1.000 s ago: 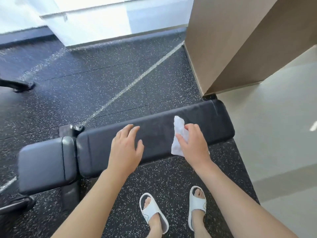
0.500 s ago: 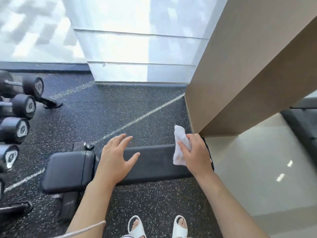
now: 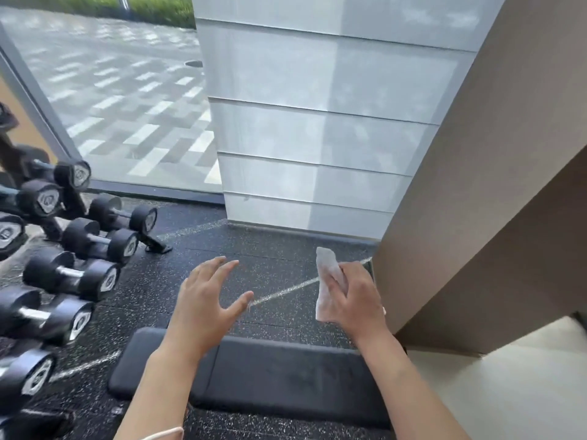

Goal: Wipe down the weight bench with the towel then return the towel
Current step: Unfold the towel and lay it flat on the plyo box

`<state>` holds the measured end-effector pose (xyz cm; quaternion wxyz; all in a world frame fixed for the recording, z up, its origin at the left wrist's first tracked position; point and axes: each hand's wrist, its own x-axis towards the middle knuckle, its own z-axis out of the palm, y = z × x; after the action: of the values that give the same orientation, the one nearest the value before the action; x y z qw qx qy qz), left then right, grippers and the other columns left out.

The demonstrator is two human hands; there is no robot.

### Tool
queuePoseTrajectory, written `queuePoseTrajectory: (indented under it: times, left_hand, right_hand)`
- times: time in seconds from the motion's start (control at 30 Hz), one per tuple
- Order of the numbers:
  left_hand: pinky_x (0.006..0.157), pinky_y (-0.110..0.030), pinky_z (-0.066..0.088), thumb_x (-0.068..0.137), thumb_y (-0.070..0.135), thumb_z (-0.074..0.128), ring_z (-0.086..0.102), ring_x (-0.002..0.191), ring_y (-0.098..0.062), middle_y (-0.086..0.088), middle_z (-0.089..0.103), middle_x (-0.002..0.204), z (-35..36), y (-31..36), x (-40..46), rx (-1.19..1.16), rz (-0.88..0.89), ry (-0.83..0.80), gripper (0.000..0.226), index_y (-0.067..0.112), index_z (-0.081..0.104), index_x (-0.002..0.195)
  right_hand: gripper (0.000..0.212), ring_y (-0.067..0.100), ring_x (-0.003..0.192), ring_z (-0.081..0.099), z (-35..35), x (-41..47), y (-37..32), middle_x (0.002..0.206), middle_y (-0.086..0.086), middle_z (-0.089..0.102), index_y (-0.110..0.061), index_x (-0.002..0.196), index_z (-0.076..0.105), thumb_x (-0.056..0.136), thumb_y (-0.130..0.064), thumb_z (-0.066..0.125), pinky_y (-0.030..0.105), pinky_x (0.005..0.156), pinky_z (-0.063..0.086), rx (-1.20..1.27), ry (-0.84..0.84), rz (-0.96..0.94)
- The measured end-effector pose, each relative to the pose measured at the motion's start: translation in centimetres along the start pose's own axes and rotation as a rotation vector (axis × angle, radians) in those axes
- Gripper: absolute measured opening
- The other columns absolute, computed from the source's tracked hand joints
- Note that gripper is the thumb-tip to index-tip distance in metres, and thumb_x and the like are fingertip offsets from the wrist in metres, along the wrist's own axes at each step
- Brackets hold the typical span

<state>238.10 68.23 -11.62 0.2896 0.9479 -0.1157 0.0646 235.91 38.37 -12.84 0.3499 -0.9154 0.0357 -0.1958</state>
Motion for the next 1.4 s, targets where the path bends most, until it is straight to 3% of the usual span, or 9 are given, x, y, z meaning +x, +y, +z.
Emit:
queuePoseTrajectory:
  times: [0.2,0.4,0.7,0.97,1.4]
  left_hand:
    - [0.119,-0.057,0.033,0.085,0.077,0.046,0.036,0.148,-0.021,0.004,0.046,0.156,-0.5,3.1,-0.3,0.120,-0.065,0.068,0.080,0.032,0.050,0.151]
    - [0.119,-0.063,0.031,0.089,0.073,0.042,0.039,0.147,-0.022,0.003,0.049,0.153,-1.6,5.1,-4.2,0.251,-0.258,0.212,0.075,0.029,0.052,0.149]
    - [0.115,-0.057,0.039,0.090,0.064,0.044,0.047,0.139,-0.024,0.000,0.056,0.148,-4.7,5.6,-14.1,0.391,-0.534,0.350,0.069,0.024,0.057,0.145]
    - [0.120,-0.052,0.036,0.094,0.060,0.047,0.044,0.143,-0.021,0.002,0.054,0.151,-10.5,3.7,-24.6,0.446,-0.691,0.466,0.065,0.023,0.055,0.147]
    - [0.117,-0.057,0.039,0.092,0.052,0.055,0.045,0.143,-0.024,-0.003,0.055,0.149,-22.6,-5.1,-47.0,0.488,-0.915,0.656,0.062,0.019,0.058,0.144]
  right_hand:
    - [0.019,0.017,0.085,0.055,-1.2,3.3,0.6,0.093,-0.006,0.058,-0.022,0.098,0.061,0.104,-0.041,0.062,0.039,0.078,0.051,0.010,-0.100,-0.111]
    - [0.016,0.016,0.086,0.053,-0.7,5.1,0.0,0.095,-0.010,0.054,-0.024,0.098,0.058,0.104,-0.039,0.061,0.041,0.079,0.051,0.091,-0.235,-0.205]
    - [0.017,0.020,0.086,0.052,2.8,2.6,-5.8,0.095,-0.006,0.053,-0.022,0.095,0.056,0.103,-0.035,0.062,0.041,0.078,0.046,0.222,-0.426,-0.375]
    - [0.018,0.016,0.093,0.052,6.6,-4.0,-15.6,0.102,-0.012,0.051,-0.025,0.105,0.056,0.104,-0.043,0.056,0.034,0.078,0.036,0.289,-0.602,-0.472]
    - [0.025,0.016,0.096,0.053,14.2,-23.1,-36.7,0.108,-0.010,0.052,-0.023,0.105,0.055,0.105,-0.048,0.053,0.040,0.084,0.049,0.310,-0.771,-0.778]
